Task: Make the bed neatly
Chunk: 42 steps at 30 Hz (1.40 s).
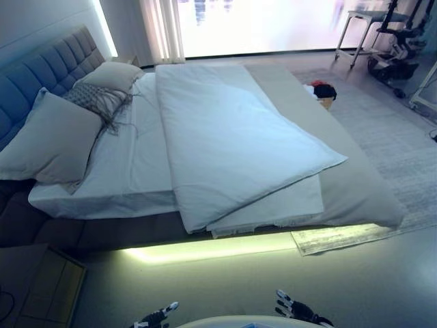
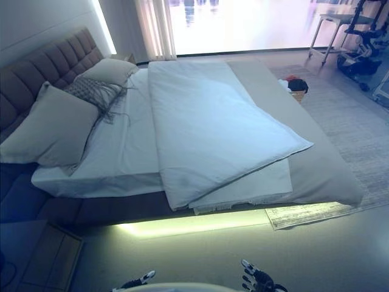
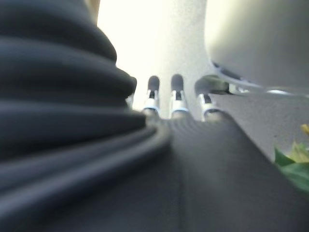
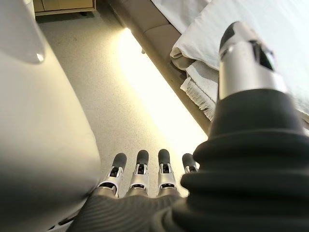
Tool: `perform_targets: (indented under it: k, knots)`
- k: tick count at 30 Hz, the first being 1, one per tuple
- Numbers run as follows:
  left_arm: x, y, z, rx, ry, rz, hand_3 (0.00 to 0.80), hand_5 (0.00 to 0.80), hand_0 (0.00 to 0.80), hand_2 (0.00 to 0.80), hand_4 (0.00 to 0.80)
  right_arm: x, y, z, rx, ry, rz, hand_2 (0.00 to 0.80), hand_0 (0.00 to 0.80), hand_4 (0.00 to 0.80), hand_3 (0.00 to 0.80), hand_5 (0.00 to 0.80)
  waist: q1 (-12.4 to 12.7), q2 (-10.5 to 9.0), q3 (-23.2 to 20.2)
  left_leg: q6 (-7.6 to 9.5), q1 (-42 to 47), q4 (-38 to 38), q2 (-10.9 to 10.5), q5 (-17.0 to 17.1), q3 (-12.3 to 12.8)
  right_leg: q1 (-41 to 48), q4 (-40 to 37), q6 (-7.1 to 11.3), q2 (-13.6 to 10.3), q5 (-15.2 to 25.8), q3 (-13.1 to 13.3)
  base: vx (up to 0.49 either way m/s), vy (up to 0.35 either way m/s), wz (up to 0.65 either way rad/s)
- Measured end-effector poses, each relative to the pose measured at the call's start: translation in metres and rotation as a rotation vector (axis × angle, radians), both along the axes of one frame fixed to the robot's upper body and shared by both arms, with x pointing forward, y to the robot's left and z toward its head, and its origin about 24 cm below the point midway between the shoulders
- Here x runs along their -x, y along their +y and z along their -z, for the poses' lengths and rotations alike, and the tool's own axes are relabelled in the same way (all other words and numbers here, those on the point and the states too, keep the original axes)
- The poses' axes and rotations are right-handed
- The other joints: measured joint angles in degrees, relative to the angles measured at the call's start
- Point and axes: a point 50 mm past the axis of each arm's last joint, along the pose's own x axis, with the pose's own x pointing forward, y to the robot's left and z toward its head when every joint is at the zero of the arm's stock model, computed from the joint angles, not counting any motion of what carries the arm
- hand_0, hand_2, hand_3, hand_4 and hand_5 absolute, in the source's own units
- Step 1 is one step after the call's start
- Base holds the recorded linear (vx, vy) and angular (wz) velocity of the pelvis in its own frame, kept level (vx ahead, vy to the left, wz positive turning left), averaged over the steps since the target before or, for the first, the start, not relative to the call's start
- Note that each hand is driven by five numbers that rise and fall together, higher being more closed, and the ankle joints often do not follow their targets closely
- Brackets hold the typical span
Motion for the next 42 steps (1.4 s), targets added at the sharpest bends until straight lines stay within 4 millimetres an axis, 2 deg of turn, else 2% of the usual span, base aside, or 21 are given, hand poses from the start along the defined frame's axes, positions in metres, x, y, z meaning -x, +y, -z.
perform_targets:
  k: [5, 27, 32, 35, 36, 37, 38, 39, 40, 42]
  knots:
    - [0.0, 0.001, 0.0, 0.019, -0.007, 0.007, 0.0, 0.0, 0.0, 0.0, 0.0, 0.001, 0.002, 0.001, 0.0, 0.01, 0.015, 0.0, 0.0, 0.0, 0.0, 0.0, 0.0, -0.52, -0.4, 0.01, 0.0, -0.1, 0.0, 0.0, 0.0, -0.1, 0.0, 0.0, 0.0, 0.0, 0.0, 0.0, 0.0, 0.0]
    - [0.001, 0.001, 0.0, 0.017, 0.014, 0.017, 0.0, 0.0, 0.0, 0.0, 0.0, 0.0, 0.003, 0.001, -0.01, -0.01, 0.04, 0.0, 0.0, 0.0, 0.0, 0.0, -0.1, -0.55, -0.2, 0.01, -0.1, -0.1, 0.0, 0.0, 0.0, -0.2, 0.1, 0.11, 0.0, -0.1, 0.1, 0.011, -0.014, 0.0]
    - [-0.006, 0.0, -0.001, 0.012, 0.005, 0.051, 0.0, 0.0, 0.0, 0.0, 0.0, -0.008, 0.002, -0.001, -0.015, -0.03, 0.061, 0.0, 0.0, 0.0, 0.0, 0.0, -0.1, 0.26, 1.5, -0.02, -0.9, 0.5, 0.1, -0.1, 0.4, -1.7, 1.4, 0.26, 0.0, -0.7, 1.0, -0.024, -0.081, -0.05]
    - [-0.021, 0.003, -0.003, -0.016, -0.022, 0.064, 0.0, 0.0, 0.0, 0.0, 0.0, -0.032, 0.002, -0.006, -0.01, -0.078, 0.032, 0.0, 0.0, 0.0, 0.0, 0.0, -0.1, 0.64, 5.2, -0.73, -4.4, 8.5, 1.5, -2.8, 0.2, -4.6, 5.5, -0.76, -0.1, -2.6, 2.5, 0.066, -0.103, -0.14]
    - [-0.019, 0.006, -0.003, -0.024, -0.015, 0.047, 0.0, 0.0, 0.0, 0.0, 0.0, -0.041, 0.004, -0.007, -0.009, -0.09, 0.016, 0.0, 0.0, 0.0, 0.0, 0.0, 0.6, 0.34, 6.8, -2.31, -7.0, 14.9, 1.9, -4.1, -1.1, -5.6, 8.2, -1.54, 0.1, -3.7, 2.6, 0.149, -0.019, -0.35]
    - [-0.022, 0.011, -0.005, -0.037, -0.024, 0.031, 0.0, 0.0, 0.0, 0.0, 0.0, -0.046, 0.007, -0.008, -0.012, -0.093, -0.002, 0.0, 0.0, 0.0, 0.0, 0.0, 0.8, -0.88, 8.1, -3.82, -11.0, 23.6, 1.8, -3.9, -3.0, -6.9, 10.3, -1.92, -0.7, -4.8, 3.9, 0.236, 0.127, -0.45]
    - [-0.023, 0.017, -0.006, -0.055, -0.023, 0.004, 0.0, 0.0, 0.0, 0.0, 0.0, -0.052, 0.007, -0.01, -0.001, -0.098, -0.033, 0.0, 0.0, 0.0, 0.0, 0.0, 1.4, -1.7, 8.4, -5.2, -15.7, 33.1, 1.7, -2.2, -5.5, -7.1, 10.8, -2.63, -1.6, -5.2, 5.6, 0.343, 0.216, -0.54]
    - [-0.019, 0.015, -0.005, -0.046, -0.018, -0.037, 0.0, 0.0, 0.0, 0.0, 0.0, -0.053, 0.006, -0.01, 0.009, -0.095, -0.043, 0.0, 0.0, 0.0, 0.0, 0.0, 1.5, -2.29, 9.0, -6.19, -19.0, 37.9, 1.1, -1.6, -7.5, -6.6, 10.7, -2.79, -2.0, -5.1, 6.6, 0.398, 0.249, -0.49]
    - [-0.013, 0.013, -0.003, -0.035, -0.014, -0.076, 0.0, 0.0, 0.0, 0.0, 0.0, -0.051, 0.001, -0.01, 0.027, -0.085, -0.047, 0.0, 0.0, 0.0, 0.0, 0.0, 1.7, -1.66, 9.1, -6.52, -18.7, 32.8, 0.4, -2.0, -8.3, -6.1, 10.0, -2.96, -2.2, -5.0, 7.3, 0.398, 0.251, -0.49]
    - [-0.007, 0.003, 0.0, -0.008, -0.007, -0.12, 0.0, 0.0, 0.0, 0.0, 0.0, -0.051, -0.01, -0.012, 0.059, -0.077, -0.049, 0.0, 0.0, 0.0, 0.0, 0.0, 1.7, 0.61, 9.7, -4.84, -17.5, 18.7, 1.2, -0.8, -7.4, -6.4, 9.5, -2.98, -1.5, -5.0, 7.6, 0.439, 0.259, -0.52]
